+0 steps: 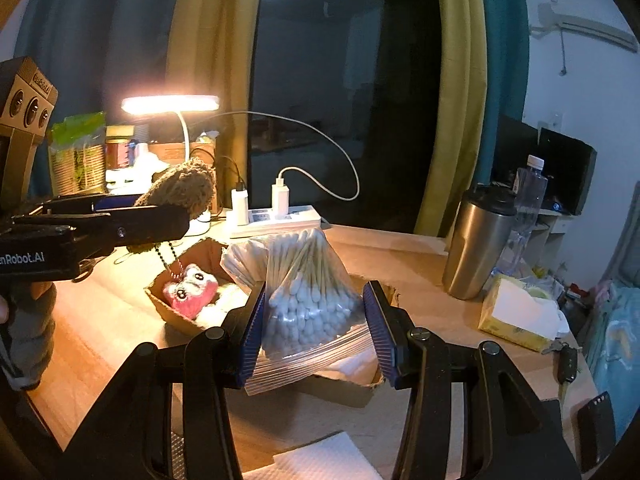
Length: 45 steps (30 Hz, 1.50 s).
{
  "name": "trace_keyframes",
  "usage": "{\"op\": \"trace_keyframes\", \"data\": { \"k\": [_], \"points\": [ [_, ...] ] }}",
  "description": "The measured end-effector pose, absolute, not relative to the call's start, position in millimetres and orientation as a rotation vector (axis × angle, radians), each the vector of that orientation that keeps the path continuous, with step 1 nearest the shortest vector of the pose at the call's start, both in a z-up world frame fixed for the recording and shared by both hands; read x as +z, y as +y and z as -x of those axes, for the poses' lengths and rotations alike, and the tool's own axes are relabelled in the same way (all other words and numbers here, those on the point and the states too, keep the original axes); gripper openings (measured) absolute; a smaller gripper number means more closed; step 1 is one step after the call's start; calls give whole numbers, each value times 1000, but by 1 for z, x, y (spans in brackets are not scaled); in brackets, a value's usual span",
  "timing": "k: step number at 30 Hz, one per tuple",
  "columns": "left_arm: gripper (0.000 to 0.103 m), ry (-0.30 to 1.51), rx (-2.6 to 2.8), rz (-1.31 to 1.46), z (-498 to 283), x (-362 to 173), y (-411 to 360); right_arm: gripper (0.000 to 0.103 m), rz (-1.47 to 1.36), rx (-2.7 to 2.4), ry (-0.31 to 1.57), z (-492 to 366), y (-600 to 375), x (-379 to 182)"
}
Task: Organize soft objects
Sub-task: 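Lower the brown plush and swab bag into the box and open both grippers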
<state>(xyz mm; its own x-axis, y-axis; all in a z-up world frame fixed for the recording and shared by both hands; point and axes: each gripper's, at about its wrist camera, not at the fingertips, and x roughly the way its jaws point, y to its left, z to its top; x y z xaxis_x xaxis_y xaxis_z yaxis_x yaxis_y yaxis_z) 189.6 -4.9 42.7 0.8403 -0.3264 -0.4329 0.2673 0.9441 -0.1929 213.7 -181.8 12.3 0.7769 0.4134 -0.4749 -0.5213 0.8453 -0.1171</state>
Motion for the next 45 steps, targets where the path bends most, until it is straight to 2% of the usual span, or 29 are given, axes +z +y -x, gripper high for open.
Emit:
{"op": "trace_keyframes", "data": {
  "k": [9,17,19,22,23,24,25,45],
  "points": [
    [52,548,-287,146,-225,21,-10,51,245,472,472,-238,-183,6],
    [57,643,-238,123,-253,-9,-14,51,241,450,560,-266,-183,-19],
    [66,682,-227,105,-260,-18,-17,51,235,435,590,-274,-184,-29],
    [73,707,-218,87,-261,-23,-19,55,223,442,617,-276,-186,-36],
    [76,701,-220,84,-259,-23,-19,61,223,444,617,-275,-186,-36],
    [83,698,-221,80,-258,-23,-20,65,226,442,612,-273,-186,-35],
    [86,698,-222,79,-258,-22,-19,66,228,439,606,-272,-186,-34],
    [88,605,-226,96,-208,3,-2,67,221,459,553,-234,-186,-16]
  ]
}}
